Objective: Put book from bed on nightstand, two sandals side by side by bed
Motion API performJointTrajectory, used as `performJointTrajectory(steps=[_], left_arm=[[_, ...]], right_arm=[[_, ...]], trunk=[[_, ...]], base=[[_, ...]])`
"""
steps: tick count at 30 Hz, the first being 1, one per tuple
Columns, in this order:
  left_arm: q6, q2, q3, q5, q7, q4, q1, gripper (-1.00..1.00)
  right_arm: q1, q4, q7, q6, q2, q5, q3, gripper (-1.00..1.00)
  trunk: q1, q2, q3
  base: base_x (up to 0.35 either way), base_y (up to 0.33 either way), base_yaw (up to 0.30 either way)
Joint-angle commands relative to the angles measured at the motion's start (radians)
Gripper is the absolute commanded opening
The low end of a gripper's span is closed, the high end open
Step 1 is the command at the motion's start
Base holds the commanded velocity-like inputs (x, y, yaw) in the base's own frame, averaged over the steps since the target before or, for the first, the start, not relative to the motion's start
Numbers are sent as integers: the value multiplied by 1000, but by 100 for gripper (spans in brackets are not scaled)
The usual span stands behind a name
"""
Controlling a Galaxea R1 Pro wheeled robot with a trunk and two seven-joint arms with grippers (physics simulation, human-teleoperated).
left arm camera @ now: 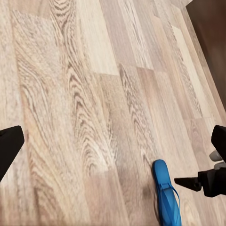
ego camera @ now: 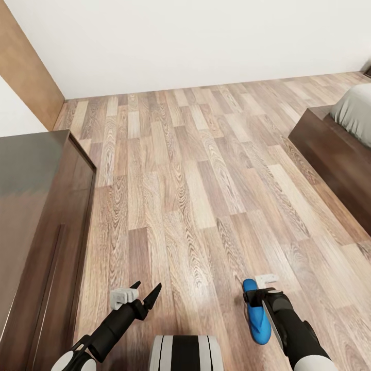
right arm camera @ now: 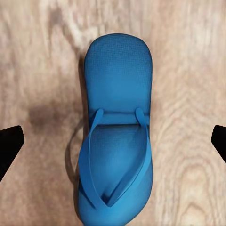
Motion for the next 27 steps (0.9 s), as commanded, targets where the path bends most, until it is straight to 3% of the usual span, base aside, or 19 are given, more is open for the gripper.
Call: performJointTrajectory(steps=[1, 5, 14, 18, 27], left_arm=[[10, 0, 1, 11, -2, -1, 0, 100], [10, 0, 1, 11, -2, -1, 0, 100], [11, 0, 1, 11, -2, -1, 0, 100], [11, 0, 1, 11, -2, -1, 0, 100], [11, 0, 1, 11, -2, -1, 0, 100]], right_arm=[[0, -1, 8, 5, 0, 10, -1, 100], [0, 0, 8, 4, 0, 10, -2, 100], [0, 0, 8, 3, 0, 10, -1, 100], [0, -1, 8, -13, 0, 10, -1, 100], [3, 1, 7, -214, 0, 12, -1, 100]], trunk=[[0, 0, 0], [0, 0, 0], [4, -2, -35], [4, -2, -35], [4, -2, -35]], base=[[0, 0, 0], [0, 0, 0], [0, 0, 0], [0, 0, 0], [0, 0, 0]])
